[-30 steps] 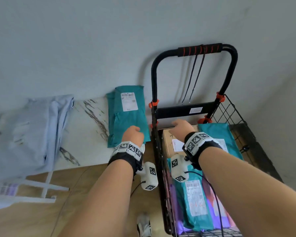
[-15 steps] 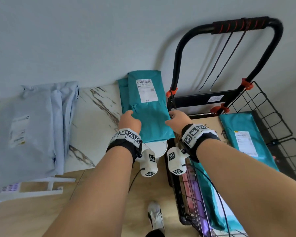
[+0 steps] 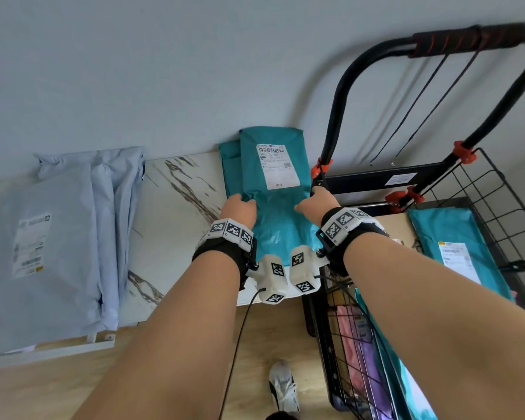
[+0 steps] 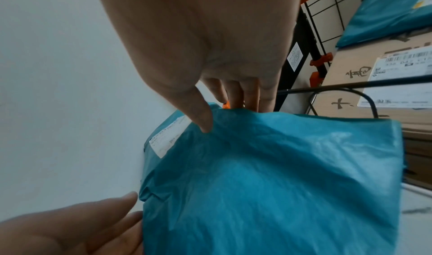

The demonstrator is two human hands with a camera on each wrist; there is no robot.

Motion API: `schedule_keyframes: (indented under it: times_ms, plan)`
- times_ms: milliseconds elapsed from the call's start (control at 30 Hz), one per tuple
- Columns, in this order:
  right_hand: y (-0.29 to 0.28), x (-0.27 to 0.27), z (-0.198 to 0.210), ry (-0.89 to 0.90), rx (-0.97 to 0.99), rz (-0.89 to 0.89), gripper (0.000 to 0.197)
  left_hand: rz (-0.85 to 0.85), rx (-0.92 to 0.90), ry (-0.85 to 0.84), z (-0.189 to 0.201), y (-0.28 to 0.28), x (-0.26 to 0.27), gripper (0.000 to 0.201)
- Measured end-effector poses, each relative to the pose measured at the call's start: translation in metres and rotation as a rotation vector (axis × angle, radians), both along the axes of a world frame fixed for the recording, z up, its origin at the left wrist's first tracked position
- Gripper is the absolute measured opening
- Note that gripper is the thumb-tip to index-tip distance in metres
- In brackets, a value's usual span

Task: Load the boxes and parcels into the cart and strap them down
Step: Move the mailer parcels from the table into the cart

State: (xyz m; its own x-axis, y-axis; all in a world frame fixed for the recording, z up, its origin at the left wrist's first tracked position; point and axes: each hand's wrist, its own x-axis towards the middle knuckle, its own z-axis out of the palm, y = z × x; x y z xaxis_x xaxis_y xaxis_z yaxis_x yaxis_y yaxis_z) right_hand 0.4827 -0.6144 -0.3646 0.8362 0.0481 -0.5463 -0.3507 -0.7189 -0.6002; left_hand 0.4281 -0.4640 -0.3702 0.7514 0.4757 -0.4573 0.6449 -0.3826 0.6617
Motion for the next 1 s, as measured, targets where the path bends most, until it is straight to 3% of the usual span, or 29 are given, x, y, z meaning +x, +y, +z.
schedule_keyframes:
  times_ms: [100, 200, 433, 633, 867, 933, 1000]
  plan:
    - [-0.003, 0.000, 0.000, 0.027, -0.023, -0.007, 0.029, 0.055, -0.094, 0.000, 0.004, 0.001, 0.001, 0.038]
    - [-0.006, -0.002, 0.004, 0.037, -0.021, 0.025, 0.031, 0.060, -0.060, -0.012, 0.012, 0.002, -0.003, 0.051]
    - [-0.029, -0.012, 0.023, -0.047, 0.051, 0.086, 0.023, 0.106, -0.038, -0.074, 0.028, -0.010, -0.012, 0.055]
    - [-0.068, -0.029, 0.041, -0.103, 0.105, 0.114, 0.043, 0.188, -0.161, -0.086, 0.045, -0.038, -0.023, 0.045]
    - [-0.136, -0.039, 0.050, -0.160, 0.085, 0.053, 0.050, 0.239, -0.338, -0.109, 0.050, -0.099, -0.020, 0.011]
    - [-0.163, -0.041, 0.049, -0.152, 0.054, 0.048, 0.047, 0.208, -0.333, -0.082, 0.047, -0.125, -0.019, 0.020]
    - [-0.181, -0.042, 0.043, -0.121, 0.021, 0.032, 0.031, 0.161, -0.283, -0.074, 0.045, -0.145, -0.018, 0.024]
